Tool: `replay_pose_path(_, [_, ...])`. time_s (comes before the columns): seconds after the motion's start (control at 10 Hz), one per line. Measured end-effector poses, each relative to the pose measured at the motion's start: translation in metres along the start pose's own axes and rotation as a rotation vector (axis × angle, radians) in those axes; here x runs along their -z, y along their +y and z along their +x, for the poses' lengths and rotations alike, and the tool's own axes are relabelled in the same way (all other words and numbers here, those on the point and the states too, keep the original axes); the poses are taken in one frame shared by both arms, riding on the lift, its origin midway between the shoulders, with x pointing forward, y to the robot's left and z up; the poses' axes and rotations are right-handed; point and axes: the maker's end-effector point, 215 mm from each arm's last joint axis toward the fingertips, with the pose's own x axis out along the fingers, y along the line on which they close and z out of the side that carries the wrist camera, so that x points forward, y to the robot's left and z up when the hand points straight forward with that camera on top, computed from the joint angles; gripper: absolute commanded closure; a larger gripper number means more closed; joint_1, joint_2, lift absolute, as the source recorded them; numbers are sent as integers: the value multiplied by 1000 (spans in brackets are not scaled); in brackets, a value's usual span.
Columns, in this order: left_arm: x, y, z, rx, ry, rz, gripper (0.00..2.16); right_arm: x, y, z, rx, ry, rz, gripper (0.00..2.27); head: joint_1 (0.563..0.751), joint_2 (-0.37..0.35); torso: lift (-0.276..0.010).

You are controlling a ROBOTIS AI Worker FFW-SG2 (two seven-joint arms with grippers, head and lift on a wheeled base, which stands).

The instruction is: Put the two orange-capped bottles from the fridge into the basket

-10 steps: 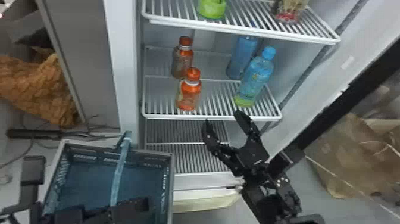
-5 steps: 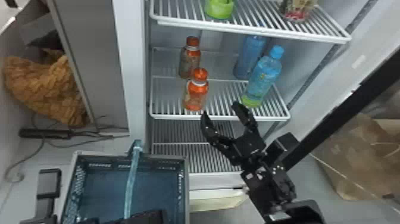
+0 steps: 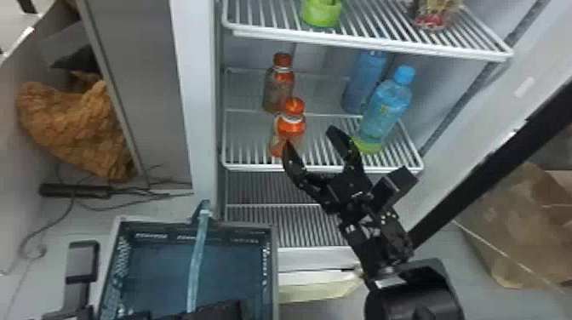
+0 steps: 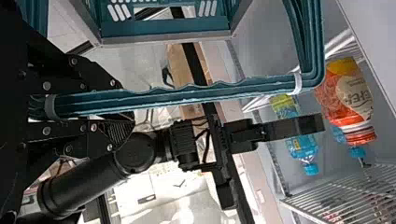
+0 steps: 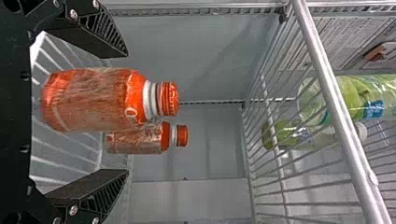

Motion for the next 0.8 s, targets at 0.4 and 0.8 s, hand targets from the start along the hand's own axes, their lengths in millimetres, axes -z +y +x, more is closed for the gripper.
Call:
replay_pose_path(0.4, [1,1,0,-2,2,-1,1168,-3,16,29,-35,-14,10,162,695,-136,-235])
replay_pose_path(0.8, [-1,2,-1,-6,0,1,1168,5,12,46,-41,22,4,651,695,-119,-235])
